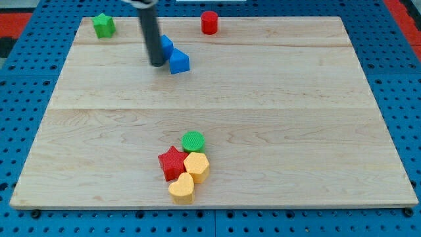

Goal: Push the blue triangle towards right

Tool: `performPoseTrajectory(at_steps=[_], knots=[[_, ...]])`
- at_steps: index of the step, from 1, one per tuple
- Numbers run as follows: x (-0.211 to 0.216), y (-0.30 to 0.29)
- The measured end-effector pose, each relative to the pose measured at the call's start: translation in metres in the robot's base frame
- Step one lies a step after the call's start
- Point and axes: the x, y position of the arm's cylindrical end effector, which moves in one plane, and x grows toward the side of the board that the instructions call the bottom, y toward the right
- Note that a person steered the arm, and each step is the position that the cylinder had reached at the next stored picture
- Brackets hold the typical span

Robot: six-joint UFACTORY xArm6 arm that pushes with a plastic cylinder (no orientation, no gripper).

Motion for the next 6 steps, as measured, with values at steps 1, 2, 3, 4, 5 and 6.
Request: performPoseTrajectory(at_steps=[1, 2, 3, 4, 5, 6], knots=[[0.000, 0.085], [0.000, 0.122], [0.019, 0.101], [0.024, 0.133], [0.006, 0.191], [-0.025, 0.217]])
